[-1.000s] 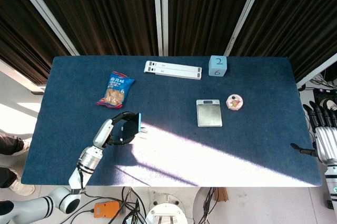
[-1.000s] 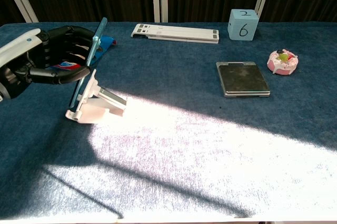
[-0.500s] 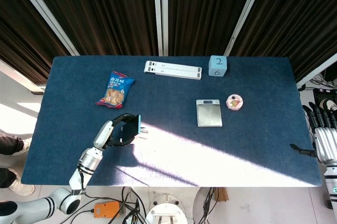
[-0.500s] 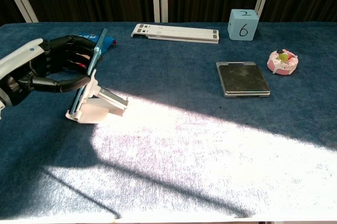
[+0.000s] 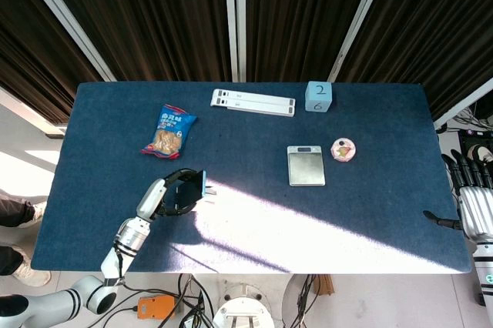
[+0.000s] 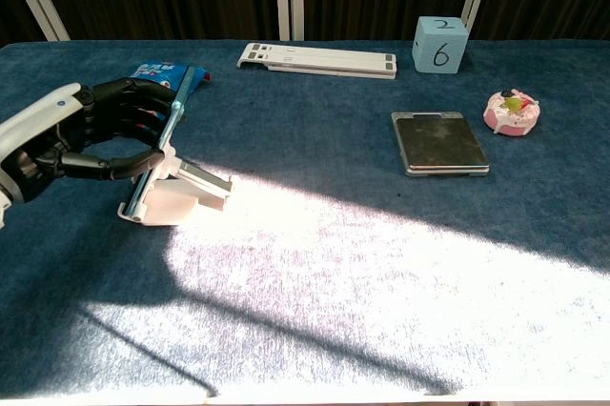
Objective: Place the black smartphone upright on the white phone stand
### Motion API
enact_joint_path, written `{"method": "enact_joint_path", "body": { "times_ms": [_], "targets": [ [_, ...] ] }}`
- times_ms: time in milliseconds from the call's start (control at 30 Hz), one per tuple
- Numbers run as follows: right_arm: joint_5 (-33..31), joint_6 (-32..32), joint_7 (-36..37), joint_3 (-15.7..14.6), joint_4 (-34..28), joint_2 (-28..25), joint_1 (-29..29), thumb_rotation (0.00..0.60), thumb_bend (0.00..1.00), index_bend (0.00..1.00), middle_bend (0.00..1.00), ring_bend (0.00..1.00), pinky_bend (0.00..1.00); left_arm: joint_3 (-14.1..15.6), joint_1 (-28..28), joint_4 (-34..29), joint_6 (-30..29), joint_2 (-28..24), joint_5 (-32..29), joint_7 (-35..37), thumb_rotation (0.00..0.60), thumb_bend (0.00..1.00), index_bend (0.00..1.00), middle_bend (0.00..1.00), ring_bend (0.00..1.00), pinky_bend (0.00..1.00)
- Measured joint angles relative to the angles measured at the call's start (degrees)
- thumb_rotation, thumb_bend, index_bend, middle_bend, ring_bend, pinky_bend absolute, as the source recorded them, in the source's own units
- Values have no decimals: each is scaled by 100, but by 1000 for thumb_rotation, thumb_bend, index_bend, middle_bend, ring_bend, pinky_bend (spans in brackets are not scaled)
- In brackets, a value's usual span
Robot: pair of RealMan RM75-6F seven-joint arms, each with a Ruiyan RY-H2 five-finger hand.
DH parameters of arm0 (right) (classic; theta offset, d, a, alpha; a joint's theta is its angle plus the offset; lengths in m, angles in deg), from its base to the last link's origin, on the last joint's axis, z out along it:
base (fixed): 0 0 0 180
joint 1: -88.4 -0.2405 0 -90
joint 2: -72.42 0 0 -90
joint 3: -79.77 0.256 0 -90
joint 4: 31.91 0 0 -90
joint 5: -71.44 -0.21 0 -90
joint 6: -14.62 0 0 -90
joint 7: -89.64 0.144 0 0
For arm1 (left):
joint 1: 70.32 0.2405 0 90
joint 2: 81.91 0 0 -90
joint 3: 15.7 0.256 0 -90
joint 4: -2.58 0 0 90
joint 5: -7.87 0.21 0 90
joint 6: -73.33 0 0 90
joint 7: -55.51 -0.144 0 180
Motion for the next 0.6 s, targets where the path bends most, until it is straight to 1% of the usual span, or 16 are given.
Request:
{"method": "enact_joint_path", "body": {
  "times_ms": [33, 100, 133, 267, 400, 533, 600],
  "targets": [
    [-4, 3, 0, 0, 0, 1, 0, 600, 56, 0, 46, 0, 77, 17, -7, 5, 8, -14, 19, -7, 600, 272, 243, 280, 173, 237],
    [-11, 11, 5, 0, 2, 5, 0, 600, 55, 0, 46, 0, 77, 61, -24, 19, 35, -51, 60, -24, 600, 269, 192, 223, 125, 199],
    [-13, 11, 9, 0, 6, 6, 3, 600, 55, 0, 46, 0, 77, 77, -31, 21, 51, -74, 73, -31, 600, 263, 148, 186, 91, 169],
    [-14, -4, 36, 2, 15, 11, 13, 600, 57, 0, 46, 0, 77, 106, -40, -24, 79, -174, 82, -72, 600, 246, 40, 127, 38, 118],
    [0, -31, 58, 3, 38, 22, 27, 600, 57, 0, 46, 0, 77, 142, -40, -117, 102, -312, 95, -160, 600, 232, 0, 69, 0, 73],
    [27, -53, 88, -3, 47, 17, 41, 600, 55, 0, 46, 0, 77, 201, -29, -285, 126, -541, 118, -350, 600, 217, 0, 8, 0, 28],
    [32, -72, 107, -1, 56, 9, 51, 600, 57, 0, 46, 0, 78, 241, -9, -425, 134, -726, 123, -486, 600, 210, 0, 0, 0, 9]
  ]
}}
